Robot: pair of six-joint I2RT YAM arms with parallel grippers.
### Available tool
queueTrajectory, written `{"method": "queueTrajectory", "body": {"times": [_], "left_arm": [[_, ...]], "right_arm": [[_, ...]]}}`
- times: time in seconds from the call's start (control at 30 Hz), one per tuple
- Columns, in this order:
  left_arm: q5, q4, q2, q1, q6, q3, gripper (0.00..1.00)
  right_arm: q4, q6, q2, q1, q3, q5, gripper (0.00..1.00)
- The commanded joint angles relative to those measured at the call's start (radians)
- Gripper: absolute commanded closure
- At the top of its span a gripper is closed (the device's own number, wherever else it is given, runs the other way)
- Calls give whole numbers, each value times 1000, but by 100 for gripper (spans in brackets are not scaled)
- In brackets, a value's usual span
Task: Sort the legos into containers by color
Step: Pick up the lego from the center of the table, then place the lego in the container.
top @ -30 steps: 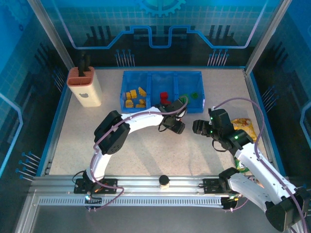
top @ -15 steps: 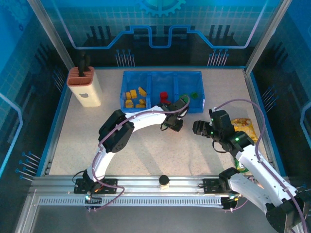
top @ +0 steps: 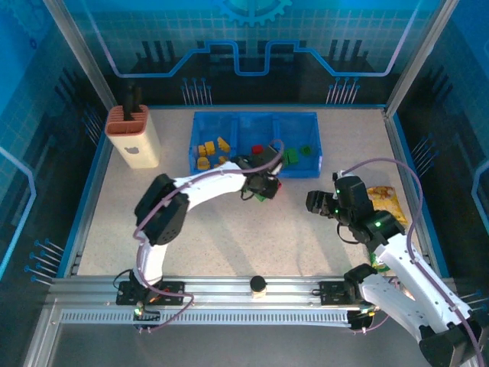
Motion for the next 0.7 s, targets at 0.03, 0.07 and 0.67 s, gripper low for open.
{"method": "queueTrajectory", "body": {"times": [0.03, 0.07, 0.67], "left_arm": [[15, 24, -100, 112, -38, -5, 81], [19, 22, -97, 129, -33, 3, 81], [92, -32, 13, 245, -22, 200, 53]], "right_arm": [[-23, 4, -12, -20, 18, 9, 18], [-20, 7, -11, -21, 14, 5, 18], [-55, 28, -71, -19, -27, -25, 17]]}}
